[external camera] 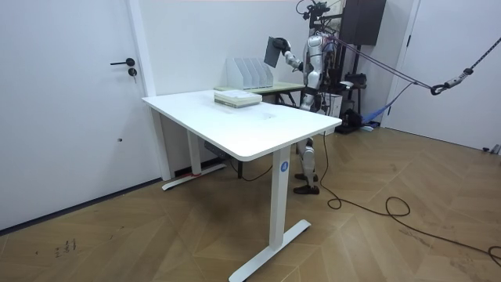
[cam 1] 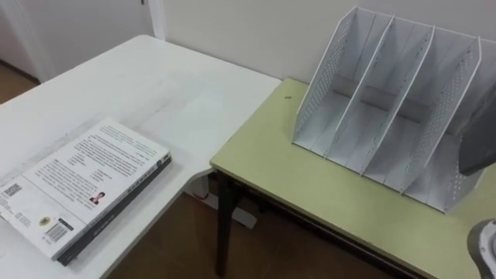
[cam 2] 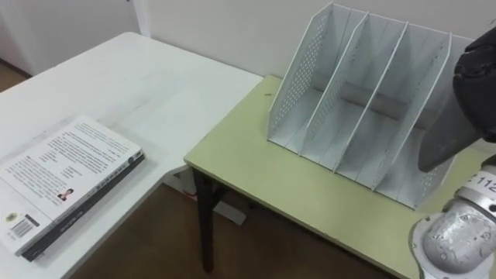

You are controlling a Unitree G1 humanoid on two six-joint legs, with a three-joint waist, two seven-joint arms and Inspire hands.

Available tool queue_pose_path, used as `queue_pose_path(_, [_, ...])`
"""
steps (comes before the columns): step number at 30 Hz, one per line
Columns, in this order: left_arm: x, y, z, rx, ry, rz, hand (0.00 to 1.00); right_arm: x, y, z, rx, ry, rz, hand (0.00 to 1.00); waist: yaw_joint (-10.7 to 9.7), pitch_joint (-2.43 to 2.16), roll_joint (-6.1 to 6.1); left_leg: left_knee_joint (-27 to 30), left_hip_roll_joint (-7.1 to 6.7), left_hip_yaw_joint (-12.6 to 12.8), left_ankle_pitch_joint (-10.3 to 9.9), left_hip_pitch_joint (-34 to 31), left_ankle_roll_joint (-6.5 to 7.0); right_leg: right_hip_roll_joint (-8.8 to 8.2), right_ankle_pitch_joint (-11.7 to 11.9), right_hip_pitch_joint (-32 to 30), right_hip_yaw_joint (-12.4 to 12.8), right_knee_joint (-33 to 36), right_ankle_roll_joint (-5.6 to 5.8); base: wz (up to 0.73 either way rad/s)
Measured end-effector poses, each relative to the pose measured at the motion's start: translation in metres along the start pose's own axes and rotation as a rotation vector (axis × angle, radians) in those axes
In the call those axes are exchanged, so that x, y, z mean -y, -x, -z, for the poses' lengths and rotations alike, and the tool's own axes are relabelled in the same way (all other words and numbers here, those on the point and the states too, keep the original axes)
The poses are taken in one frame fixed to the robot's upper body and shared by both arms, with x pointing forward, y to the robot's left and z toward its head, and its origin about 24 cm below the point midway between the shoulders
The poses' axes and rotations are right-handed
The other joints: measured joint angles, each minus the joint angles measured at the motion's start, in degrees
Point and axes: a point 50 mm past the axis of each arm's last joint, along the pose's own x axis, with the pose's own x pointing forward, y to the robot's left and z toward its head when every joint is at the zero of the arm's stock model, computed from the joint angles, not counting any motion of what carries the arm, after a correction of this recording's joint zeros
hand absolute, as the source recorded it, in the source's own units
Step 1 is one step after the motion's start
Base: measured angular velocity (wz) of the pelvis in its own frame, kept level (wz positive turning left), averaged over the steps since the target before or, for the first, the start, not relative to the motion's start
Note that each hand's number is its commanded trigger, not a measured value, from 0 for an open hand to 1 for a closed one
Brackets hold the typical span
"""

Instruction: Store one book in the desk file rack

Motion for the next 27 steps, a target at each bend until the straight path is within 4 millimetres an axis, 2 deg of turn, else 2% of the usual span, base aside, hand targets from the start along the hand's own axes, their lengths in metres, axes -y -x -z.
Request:
queue_pose_path(12, [0.002,-0.001,-0.001,0.018,0.033,0.009,0.00,-0.009,-0.010,-0.009,0.043,-0.037,-0.034,1.00,2.1,-0.08,-0.06,0.0,-0.02,-0.2,0.0,0.1,0.00,-0.04,0.0,0.2,-0.1,-0.2,0.00,0.00])
queue_pose_path(27, [0.004,-0.001,-0.001,0.017,0.036,0.003,0.00,-0.012,-0.010,-0.007,0.018,-0.020,-0.072,1.00,2.8,-0.42,0.29,0.2,-0.03,-0.4,0.0,0.0,-0.01,-0.06,0.0,0.3,-0.1,-0.2,0.00,0.00])
